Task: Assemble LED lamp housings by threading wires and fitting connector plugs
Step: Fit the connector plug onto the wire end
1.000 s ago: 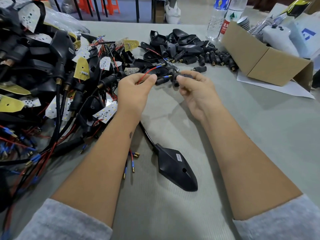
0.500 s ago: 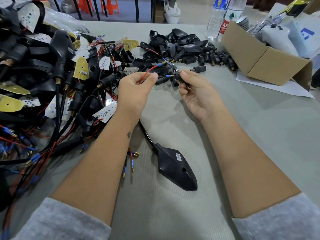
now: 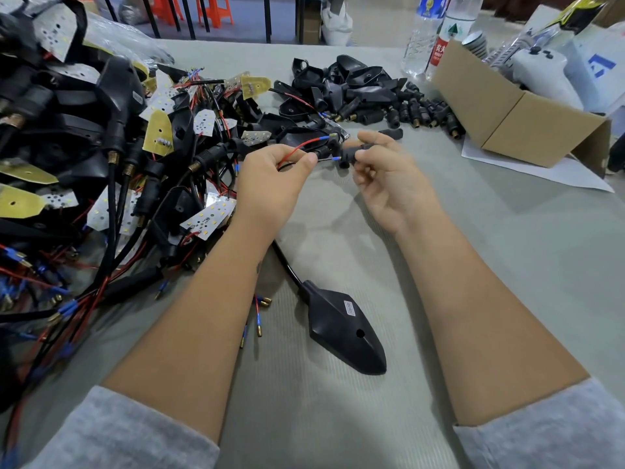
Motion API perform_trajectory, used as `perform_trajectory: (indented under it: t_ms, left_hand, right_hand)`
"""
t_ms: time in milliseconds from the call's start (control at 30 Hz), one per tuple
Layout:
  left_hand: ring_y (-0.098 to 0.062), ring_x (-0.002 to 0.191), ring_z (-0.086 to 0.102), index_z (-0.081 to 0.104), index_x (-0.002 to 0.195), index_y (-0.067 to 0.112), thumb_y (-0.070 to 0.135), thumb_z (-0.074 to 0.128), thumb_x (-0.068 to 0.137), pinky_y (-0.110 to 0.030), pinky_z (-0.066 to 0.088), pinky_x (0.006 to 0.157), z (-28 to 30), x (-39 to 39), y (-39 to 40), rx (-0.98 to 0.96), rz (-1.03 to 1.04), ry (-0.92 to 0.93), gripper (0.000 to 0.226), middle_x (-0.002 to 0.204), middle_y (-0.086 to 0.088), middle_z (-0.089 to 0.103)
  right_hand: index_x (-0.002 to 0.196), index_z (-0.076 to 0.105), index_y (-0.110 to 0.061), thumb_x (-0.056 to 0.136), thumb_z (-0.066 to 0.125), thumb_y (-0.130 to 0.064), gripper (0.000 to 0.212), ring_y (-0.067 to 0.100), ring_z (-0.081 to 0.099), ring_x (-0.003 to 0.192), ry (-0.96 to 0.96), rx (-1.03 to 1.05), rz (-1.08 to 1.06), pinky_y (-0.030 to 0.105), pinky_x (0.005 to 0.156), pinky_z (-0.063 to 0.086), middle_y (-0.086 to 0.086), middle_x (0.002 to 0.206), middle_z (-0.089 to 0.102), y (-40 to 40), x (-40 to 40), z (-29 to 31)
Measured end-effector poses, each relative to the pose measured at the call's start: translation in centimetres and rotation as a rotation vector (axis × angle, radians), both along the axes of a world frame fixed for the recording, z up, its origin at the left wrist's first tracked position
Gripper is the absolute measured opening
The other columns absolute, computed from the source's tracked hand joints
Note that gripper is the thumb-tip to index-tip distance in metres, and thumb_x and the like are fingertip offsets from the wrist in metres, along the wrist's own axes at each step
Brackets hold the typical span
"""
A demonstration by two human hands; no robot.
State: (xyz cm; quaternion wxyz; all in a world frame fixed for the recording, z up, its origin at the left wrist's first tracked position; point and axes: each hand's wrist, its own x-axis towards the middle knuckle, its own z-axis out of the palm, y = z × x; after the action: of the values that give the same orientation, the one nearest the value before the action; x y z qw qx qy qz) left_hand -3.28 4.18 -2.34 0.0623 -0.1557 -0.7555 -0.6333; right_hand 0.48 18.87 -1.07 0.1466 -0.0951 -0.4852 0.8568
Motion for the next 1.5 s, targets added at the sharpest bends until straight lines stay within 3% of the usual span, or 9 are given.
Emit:
perform_trajectory:
  t_ms: [233,367,533,633,833,967,1267,1400,1500]
  left_hand:
    - [-0.004,0.061,0.045,0.061,0.075,0.027,0.02,0.062,0.095,-0.02,0.039,0.06,0.2,0.2,0.1,-0.025,-0.02,0.009,0.021,0.066,0.008,0.054]
    - [0.0,0.053,0.042,0.059,0.08,0.022,0.009,0.048,0.097,-0.014,0.036,0.054,0.6,0.4,0.3,0.056,0.009,-0.078,0.023,0.067,0.005,0.052]
    - [-0.009,0.07,0.05,0.057,0.085,0.025,0.003,0.045,0.097,-0.037,0.052,0.078,0.4,0.3,0.2,-0.022,0.063,-0.016,0.028,0.088,-0.003,0.054]
    - [-0.005,0.064,0.05,0.057,0.083,0.024,0.0,0.052,0.095,-0.035,0.054,0.075,0.4,0.5,0.2,0.048,0.038,-0.023,0.028,0.074,0.006,0.052]
    - [-0.008,0.069,0.053,0.059,0.087,0.027,-0.001,0.06,0.09,-0.019,0.05,0.069,0.2,0.6,0.4,0.022,-0.03,0.019,0.027,0.077,0.006,0.058]
    - [-0.001,0.068,0.051,0.061,0.094,0.022,-0.002,0.061,0.089,-0.007,0.043,0.065,0.2,0.6,0.4,-0.019,-0.009,0.037,0.024,0.08,0.008,0.057]
    - [-0.001,0.073,0.056,0.058,0.09,0.021,-0.003,0.066,0.084,-0.007,0.046,0.067,0.2,0.4,0.2,0.018,0.043,0.036,0.027,0.084,0.008,0.059]
    - [-0.007,0.08,0.056,0.06,0.091,0.018,-0.006,0.059,0.084,-0.009,0.045,0.073,0.4,0.6,0.3,0.028,0.014,0.036,0.025,0.087,0.009,0.06]
    - [-0.002,0.086,0.058,0.063,0.097,0.017,0.003,0.058,0.091,-0.013,0.045,0.081,0.7,0.9,0.4,0.083,-0.051,0.044,0.016,0.093,0.008,0.064]
  right_hand:
    - [0.106,0.058,-0.006,0.088,0.051,0.014,0.027,0.009,0.054,0.059,0.03,0.052,0.137,0.019,0.057,0.045,0.01,0.084,0.068,-1.1,0.1,-0.2]
    - [0.107,0.058,-0.006,0.093,0.049,0.006,0.021,0.012,0.055,0.065,0.006,-0.006,0.121,0.017,0.06,0.049,0.008,0.083,0.065,-0.9,-0.1,-0.1]
    - [0.094,0.06,-0.009,0.091,0.063,-0.004,0.006,0.007,0.052,0.054,-0.003,0.014,0.077,0.016,0.05,0.043,0.001,0.067,0.062,-1.0,-0.2,-0.4]
    - [0.088,0.061,-0.009,0.089,0.068,-0.009,0.007,0.007,0.05,0.055,-0.01,0.055,0.038,0.016,0.047,0.04,0.001,0.069,0.061,-0.9,-0.3,-0.5]
    - [0.09,0.065,-0.01,0.083,0.067,0.007,0.018,0.01,0.047,0.062,0.006,0.175,-0.013,0.016,0.056,0.038,0.014,0.087,0.059,-1.2,-0.2,-0.7]
    - [0.094,0.067,-0.01,0.087,0.062,0.005,0.017,0.006,0.051,0.061,0.021,0.162,0.058,0.015,0.06,0.04,0.006,0.083,0.067,-1.7,-0.1,-0.4]
    - [0.11,0.064,-0.008,0.102,0.048,-0.014,0.019,0.009,0.057,0.059,-0.009,0.102,0.129,0.018,0.06,0.051,-0.001,0.072,0.068,-1.7,0.1,-0.2]
    - [0.102,0.067,-0.008,0.107,0.036,-0.028,0.036,0.01,0.06,0.06,-0.046,0.095,0.118,0.019,0.06,0.053,0.005,0.078,0.068,-1.6,-0.1,-0.2]
    - [0.096,0.067,-0.01,0.107,0.036,-0.027,0.037,0.011,0.06,0.059,-0.058,0.112,0.103,0.019,0.06,0.054,0.004,0.075,0.069,-1.7,-0.3,-0.3]
